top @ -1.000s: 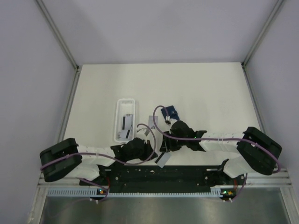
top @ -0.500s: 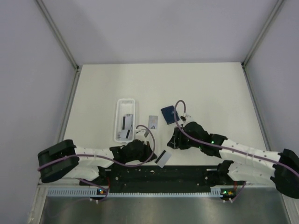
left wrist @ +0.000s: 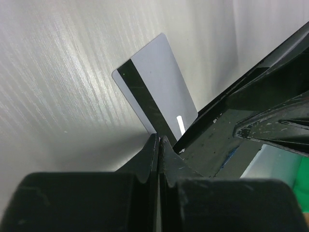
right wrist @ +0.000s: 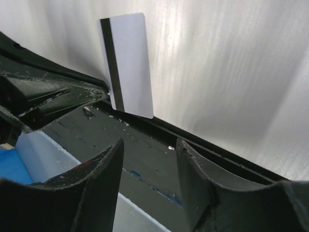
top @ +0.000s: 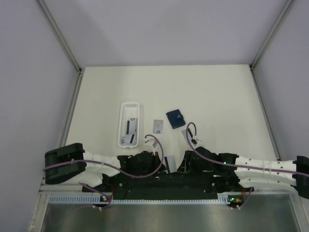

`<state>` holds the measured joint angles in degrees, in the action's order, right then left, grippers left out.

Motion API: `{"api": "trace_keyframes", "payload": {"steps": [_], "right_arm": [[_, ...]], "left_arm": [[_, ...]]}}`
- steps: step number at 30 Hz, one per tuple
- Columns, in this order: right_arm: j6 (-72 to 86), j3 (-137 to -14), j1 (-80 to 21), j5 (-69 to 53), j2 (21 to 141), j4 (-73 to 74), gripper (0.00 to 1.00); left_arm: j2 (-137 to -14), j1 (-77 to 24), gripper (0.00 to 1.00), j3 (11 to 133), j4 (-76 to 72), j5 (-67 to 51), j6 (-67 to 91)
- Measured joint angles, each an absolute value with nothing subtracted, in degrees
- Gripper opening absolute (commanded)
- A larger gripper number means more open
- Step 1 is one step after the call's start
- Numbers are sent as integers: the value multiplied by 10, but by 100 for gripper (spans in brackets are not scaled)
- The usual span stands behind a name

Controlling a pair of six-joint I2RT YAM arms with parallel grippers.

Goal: Put the credit cards into the card holder
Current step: Move the credit card to the corner of the board.

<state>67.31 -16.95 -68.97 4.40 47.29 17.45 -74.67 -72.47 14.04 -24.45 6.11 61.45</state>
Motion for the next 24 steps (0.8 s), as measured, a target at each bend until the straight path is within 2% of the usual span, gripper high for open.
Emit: {"api": "trace_keyframes", "payload": {"steps": [10, 16, 20, 24], "right_arm": [[724, -123, -698, 44, 507, 102, 49], [738, -113, -699, 45, 508, 76, 49], [750, -101, -700, 44, 504, 53, 49], [762, -87, -700, 45, 497, 30, 49]], "left_arm": [[-737, -733, 0, 140, -230, 79, 634], [-652, -733, 10, 141, -126, 130, 626], [-607, -728, 11, 155, -85, 183, 594], [-628, -697, 10, 192, -88, 192, 536]]}}
